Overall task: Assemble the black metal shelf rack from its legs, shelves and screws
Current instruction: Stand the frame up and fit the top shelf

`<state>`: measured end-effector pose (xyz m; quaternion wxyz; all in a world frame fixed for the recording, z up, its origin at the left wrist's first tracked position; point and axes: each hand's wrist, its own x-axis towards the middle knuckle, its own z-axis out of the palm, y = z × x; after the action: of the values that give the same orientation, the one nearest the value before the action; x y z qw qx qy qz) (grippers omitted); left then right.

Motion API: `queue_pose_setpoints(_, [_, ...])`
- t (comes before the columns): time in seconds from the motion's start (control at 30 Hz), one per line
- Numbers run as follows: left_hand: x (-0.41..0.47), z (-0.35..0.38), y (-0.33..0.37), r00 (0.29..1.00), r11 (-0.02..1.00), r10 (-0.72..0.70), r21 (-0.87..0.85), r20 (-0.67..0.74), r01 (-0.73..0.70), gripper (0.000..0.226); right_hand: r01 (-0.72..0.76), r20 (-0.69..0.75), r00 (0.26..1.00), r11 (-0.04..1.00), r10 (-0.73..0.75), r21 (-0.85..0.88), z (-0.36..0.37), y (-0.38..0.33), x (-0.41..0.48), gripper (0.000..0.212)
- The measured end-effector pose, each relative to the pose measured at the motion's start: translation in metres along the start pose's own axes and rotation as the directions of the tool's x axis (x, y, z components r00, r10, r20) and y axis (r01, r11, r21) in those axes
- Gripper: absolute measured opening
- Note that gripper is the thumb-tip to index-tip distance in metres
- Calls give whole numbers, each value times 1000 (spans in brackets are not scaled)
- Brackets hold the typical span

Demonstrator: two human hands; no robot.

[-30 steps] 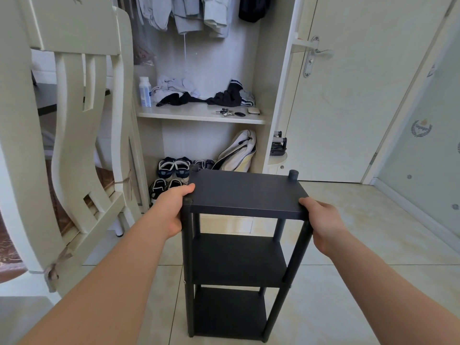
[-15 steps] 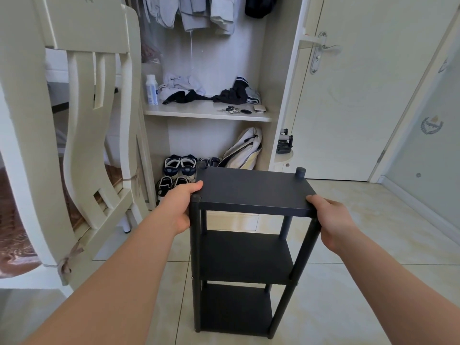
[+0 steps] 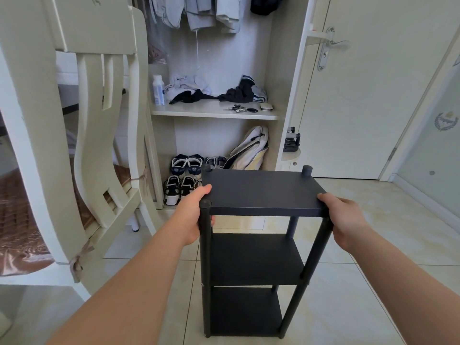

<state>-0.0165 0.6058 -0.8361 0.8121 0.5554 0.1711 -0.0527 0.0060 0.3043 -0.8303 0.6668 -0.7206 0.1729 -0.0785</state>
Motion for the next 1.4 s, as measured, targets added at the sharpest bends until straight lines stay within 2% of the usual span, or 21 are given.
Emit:
queue_pose_setpoints(0.33, [0,3,1,999,1000,10,-11,-30,-11,19,2,-1,1000,1000,-2,15,-1,2,0,22])
queue_pose_setpoints(0.63, [-2,5,-1,999,1000,29,-9,-33,-29,20,-13,-20,1000,999,14,46,-2,-1,-2,17])
queue_pose_setpoints(0.87, [-2,4,0,998,1000,28,-6,-60,-28,18,-6,-42,999,1000,7,6,0,2,-2,19])
queue_pose_setpoints(1.1, [-6,3,-4,999,1000,-12,7,53,12,22,-16,-60,998,999,15,-30,-8,3,4,14])
queue_pose_setpoints(1.2, [-9,-2,-15,997,995,-76,67,14,75,15,-26,-51,998,999,24,-35,-8,4,5,5])
queue_pose_setpoints(1.4, [-5,3,-17,991,993,-99,56,-86,104,13,-5,-57,998,998,2,-56,-6,4,3,8])
